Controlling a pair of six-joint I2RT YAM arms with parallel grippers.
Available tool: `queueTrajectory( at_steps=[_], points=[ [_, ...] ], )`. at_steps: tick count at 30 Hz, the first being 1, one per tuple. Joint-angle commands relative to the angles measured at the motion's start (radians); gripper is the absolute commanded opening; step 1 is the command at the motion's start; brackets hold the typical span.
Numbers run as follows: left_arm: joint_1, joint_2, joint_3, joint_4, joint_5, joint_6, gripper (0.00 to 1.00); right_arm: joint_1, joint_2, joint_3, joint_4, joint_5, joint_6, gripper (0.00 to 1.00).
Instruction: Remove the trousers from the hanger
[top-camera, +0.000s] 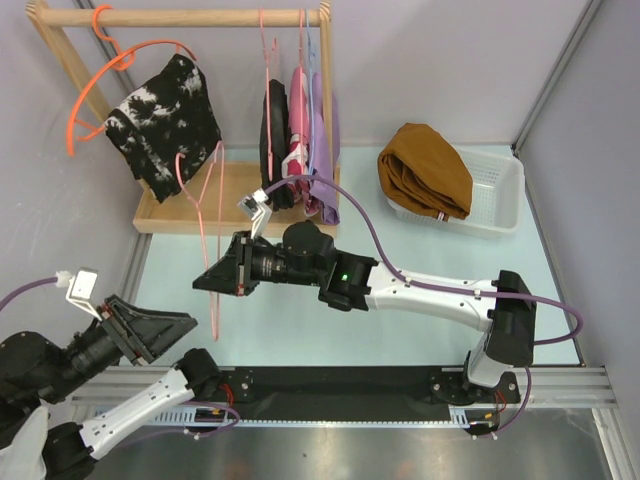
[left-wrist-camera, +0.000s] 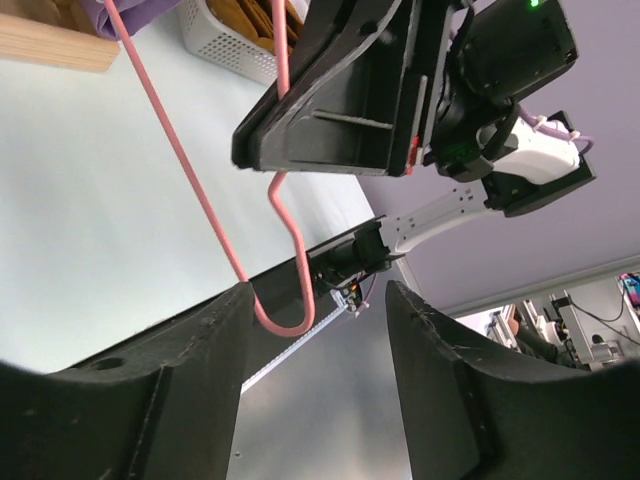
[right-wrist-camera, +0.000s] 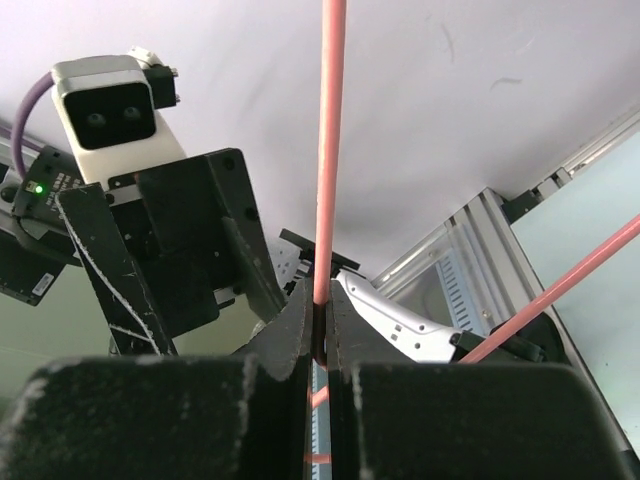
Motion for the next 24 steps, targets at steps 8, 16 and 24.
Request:
queueTrajectory(
  at_steps=[8, 16, 24],
  points=[
    [-0.012, 0.051, -0.107, 0.123, 0.092, 0.003, 0.54, -0.002, -0.014, 0.050, 0.051, -0.015, -0.015, 0.00],
    [-0.014, 0.054, -0.148, 0.155, 0.113, -0.004, 0.46, 0.007, -0.017, 0.043, 0.057, -0.010, -0.017, 0.00],
    [-0.012, 0.057, -0.180, 0.184, 0.126, -0.018, 0.31, 0.010, -0.019, 0.036, 0.073, -0.016, -0.006, 0.00]
  ],
)
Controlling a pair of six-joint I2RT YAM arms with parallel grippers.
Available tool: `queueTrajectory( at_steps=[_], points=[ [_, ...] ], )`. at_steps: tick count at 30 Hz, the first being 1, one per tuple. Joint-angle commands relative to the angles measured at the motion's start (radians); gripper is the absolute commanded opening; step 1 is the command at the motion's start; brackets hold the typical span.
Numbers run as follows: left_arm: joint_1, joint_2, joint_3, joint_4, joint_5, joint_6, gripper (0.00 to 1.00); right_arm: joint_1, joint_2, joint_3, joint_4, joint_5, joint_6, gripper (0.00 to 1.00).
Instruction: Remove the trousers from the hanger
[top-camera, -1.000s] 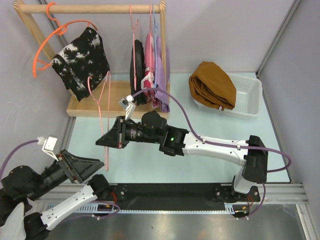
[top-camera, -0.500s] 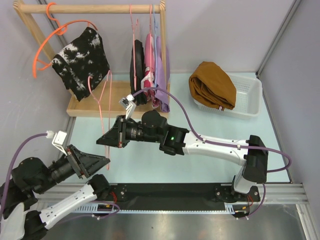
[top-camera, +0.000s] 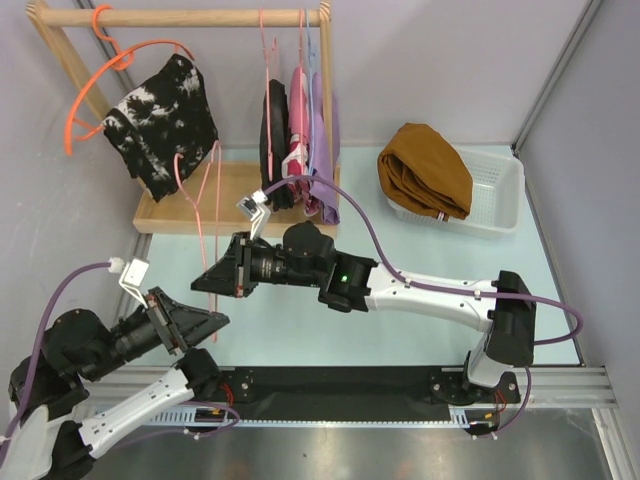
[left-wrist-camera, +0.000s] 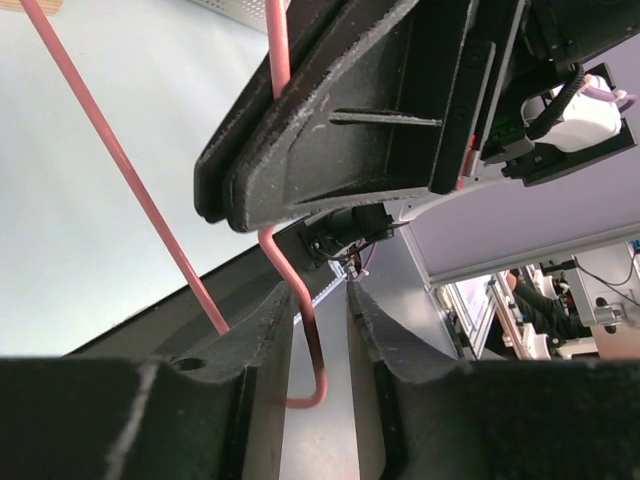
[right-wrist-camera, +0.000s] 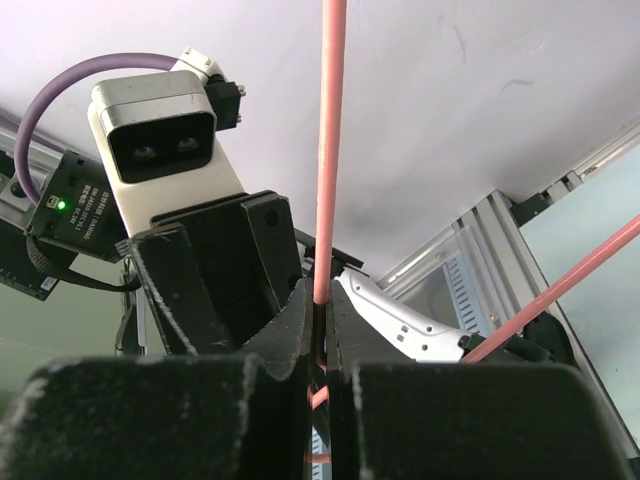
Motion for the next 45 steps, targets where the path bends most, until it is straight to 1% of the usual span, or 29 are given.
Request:
queueTrajectory(
  at_steps=[1, 3, 4, 5, 6, 10, 11, 13, 14, 16, 17, 19, 20, 21, 22, 23, 24, 25, 26, 29, 33, 35, 38, 40, 41, 42, 43, 44, 45],
  points=[
    [-0.005, 0.019, -0.019, 0.050, 0.020, -0.011, 0.27, 0.005, -0.017, 0.035, 0.061, -0.012, -0.006, 0.00],
    [-0.005, 0.023, -0.021, 0.050, 0.014, -0.012, 0.20, 0.003, -0.015, 0.033, 0.067, -0.019, -0.003, 0.00],
    [-0.005, 0.026, -0.021, 0.047, 0.010, -0.012, 0.10, 0.003, -0.017, 0.030, 0.068, -0.019, 0.002, 0.00],
    [-0.005, 0.028, -0.019, 0.046, 0.007, -0.017, 0.04, 0.002, -0.018, 0.025, 0.073, -0.022, 0.003, 0.00],
    [-0.005, 0.033, -0.019, 0.044, 0.003, -0.019, 0.00, 0.000, -0.019, 0.021, 0.077, -0.026, 0.005, 0.00],
    [-0.005, 0.045, -0.019, 0.044, -0.018, -0.038, 0.00, -0.011, -0.029, 0.009, 0.073, -0.039, 0.007, 0.01],
    [-0.005, 0.049, -0.018, 0.044, -0.023, -0.049, 0.00, -0.012, -0.034, 0.004, 0.070, -0.036, -0.003, 0.09],
    [-0.005, 0.065, -0.016, 0.033, -0.027, -0.063, 0.00, -0.017, -0.046, 0.002, 0.018, -0.011, -0.021, 0.17],
    [-0.005, 0.072, -0.013, 0.035, -0.027, -0.066, 0.00, -0.017, -0.060, 0.005, -0.004, -0.005, -0.033, 0.23],
    [-0.005, 0.097, -0.008, 0.033, -0.055, -0.066, 0.00, -0.021, -0.074, 0.005, -0.051, 0.012, -0.059, 0.31],
    [-0.005, 0.105, -0.001, 0.035, -0.062, -0.060, 0.00, -0.025, -0.090, 0.007, -0.082, 0.015, -0.067, 0.38],
    [-0.005, 0.128, 0.012, 0.053, -0.070, -0.045, 0.00, -0.031, -0.115, 0.006, -0.117, 0.044, -0.101, 0.45],
    [-0.005, 0.135, 0.018, 0.059, -0.075, -0.037, 0.00, -0.031, -0.144, 0.004, -0.152, 0.059, -0.112, 0.54],
    [-0.005, 0.148, 0.024, 0.062, -0.081, -0.032, 0.00, -0.031, -0.161, 0.004, -0.174, 0.095, -0.139, 0.60],
    [-0.005, 0.160, 0.045, 0.061, -0.084, -0.020, 0.00, -0.031, -0.176, -0.004, -0.191, 0.110, -0.150, 0.62],
    [-0.005, 0.186, 0.054, 0.061, -0.086, -0.014, 0.00, -0.031, -0.198, -0.011, -0.221, 0.141, -0.164, 0.72],
    [-0.005, 0.197, 0.064, 0.059, -0.087, -0.006, 0.00, -0.029, -0.237, -0.017, -0.237, 0.159, -0.182, 0.84],
    [-0.005, 0.206, 0.077, 0.056, -0.092, 0.001, 0.00, -0.029, -0.264, -0.036, -0.249, 0.171, -0.193, 0.86],
    [-0.005, 0.220, 0.084, 0.058, -0.096, 0.006, 0.00, -0.026, -0.288, -0.045, -0.289, 0.202, -0.204, 1.00],
    [-0.005, 0.252, 0.110, 0.056, -0.118, 0.027, 0.00, -0.020, -0.394, -0.091, -0.364, 0.291, -0.239, 1.00],
    [-0.005, 0.301, 0.134, 0.075, -0.127, 0.047, 0.00, 0.012, -0.595, -0.160, -0.467, 0.432, -0.271, 1.00],
    [-0.005, 0.322, 0.140, 0.092, -0.130, 0.058, 0.00, 0.035, -0.669, -0.203, -0.530, 0.518, -0.271, 1.00],
    [-0.002, 0.391, 0.177, 0.116, -0.136, 0.083, 0.00, 0.063, -0.797, -0.260, -0.596, 0.601, -0.261, 1.00],
    [0.022, 0.445, 0.217, 0.135, -0.122, 0.101, 0.00, 0.084, -0.874, -0.280, -0.648, 0.644, -0.250, 1.00],
    [0.042, 0.462, 0.228, 0.142, -0.104, 0.110, 0.00, 0.092, -0.897, -0.289, -0.668, 0.656, -0.239, 1.00],
    [0.112, 0.479, 0.234, 0.165, -0.066, 0.119, 0.00, 0.100, -0.916, -0.300, -0.689, 0.667, -0.233, 1.00],
    [0.163, 0.506, 0.236, 0.182, -0.008, 0.126, 0.00, 0.104, -0.931, -0.306, -0.727, 0.684, -0.228, 1.00],
    [0.215, 0.519, 0.226, 0.203, 0.119, 0.127, 0.00, 0.107, -0.959, -0.309, -0.741, 0.687, -0.221, 1.00],
    [0.296, 0.528, 0.214, 0.258, 0.167, 0.124, 0.00, 0.110, -0.969, -0.317, -0.755, 0.690, -0.218, 1.00]
  ],
)
